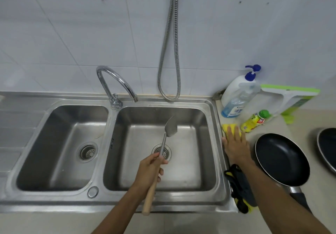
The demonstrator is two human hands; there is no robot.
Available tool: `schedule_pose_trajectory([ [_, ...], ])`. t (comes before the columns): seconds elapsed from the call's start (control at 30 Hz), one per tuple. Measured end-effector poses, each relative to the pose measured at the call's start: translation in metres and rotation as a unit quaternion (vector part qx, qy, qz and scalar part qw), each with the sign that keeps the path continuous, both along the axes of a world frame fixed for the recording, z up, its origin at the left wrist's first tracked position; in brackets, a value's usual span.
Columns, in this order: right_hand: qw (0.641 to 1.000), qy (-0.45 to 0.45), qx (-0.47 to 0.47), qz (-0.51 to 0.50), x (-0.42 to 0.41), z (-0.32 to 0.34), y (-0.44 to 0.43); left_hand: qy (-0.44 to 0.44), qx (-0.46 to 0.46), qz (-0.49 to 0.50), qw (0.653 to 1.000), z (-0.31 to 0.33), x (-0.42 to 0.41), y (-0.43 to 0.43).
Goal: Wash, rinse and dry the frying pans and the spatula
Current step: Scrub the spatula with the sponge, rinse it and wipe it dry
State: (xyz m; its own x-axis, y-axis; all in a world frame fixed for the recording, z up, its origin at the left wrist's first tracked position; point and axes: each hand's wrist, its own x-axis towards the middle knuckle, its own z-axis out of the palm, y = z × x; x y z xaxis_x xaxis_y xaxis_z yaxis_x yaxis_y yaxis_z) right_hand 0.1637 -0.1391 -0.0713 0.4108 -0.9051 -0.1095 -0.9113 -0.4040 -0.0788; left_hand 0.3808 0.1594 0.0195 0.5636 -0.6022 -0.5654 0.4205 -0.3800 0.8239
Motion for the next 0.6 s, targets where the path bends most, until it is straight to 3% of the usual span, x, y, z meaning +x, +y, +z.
schedule_pose_trajectory([
  [0.13, 0.998, -0.014, 0.016, -0.053, 0.032, 0.030, 0.019, 0.065, -0.023, -0.002, 0.998, 0.006, 0.001, -0.015],
  [0.2, 0.991, -0.132, -0.005, -0.032, 0.058, 0.058, 0.056, 0.103, -0.039, -0.006, 0.994, 0.006, 0.002, -0.027],
  [0.23, 0.977, -0.206, 0.053, -0.019, 0.071, 0.073, 0.085, 0.125, -0.052, -0.006, 0.991, 0.006, 0.004, -0.033],
  [0.3, 0.917, -0.288, 0.275, -0.024, 0.095, 0.106, 0.149, 0.149, -0.067, -0.016, 0.987, 0.005, 0.008, -0.043],
  [0.37, 0.812, -0.315, 0.486, -0.074, 0.112, 0.130, 0.194, 0.167, -0.063, -0.029, 0.984, 0.002, 0.011, -0.048],
  [0.4, 0.767, -0.337, 0.536, -0.101, 0.118, 0.131, 0.208, 0.174, -0.056, -0.031, 0.983, 0.000, 0.012, -0.049],
  [0.43, 0.747, -0.360, 0.547, -0.117, 0.121, 0.131, 0.215, 0.171, -0.046, -0.040, 0.983, -0.002, 0.012, -0.050],
  [0.47, 0.746, -0.374, 0.535, -0.128, 0.123, 0.128, 0.219, 0.134, -0.029, -0.065, 0.988, -0.005, 0.016, -0.049],
  [0.53, 0.761, -0.382, 0.502, -0.151, 0.122, 0.123, 0.220, -0.036, 0.038, -0.124, 0.991, -0.010, 0.030, -0.048],
  [0.6, 0.752, -0.398, 0.497, -0.171, 0.117, 0.119, 0.217, -0.279, 0.124, -0.126, 0.944, -0.014, 0.063, -0.052],
])
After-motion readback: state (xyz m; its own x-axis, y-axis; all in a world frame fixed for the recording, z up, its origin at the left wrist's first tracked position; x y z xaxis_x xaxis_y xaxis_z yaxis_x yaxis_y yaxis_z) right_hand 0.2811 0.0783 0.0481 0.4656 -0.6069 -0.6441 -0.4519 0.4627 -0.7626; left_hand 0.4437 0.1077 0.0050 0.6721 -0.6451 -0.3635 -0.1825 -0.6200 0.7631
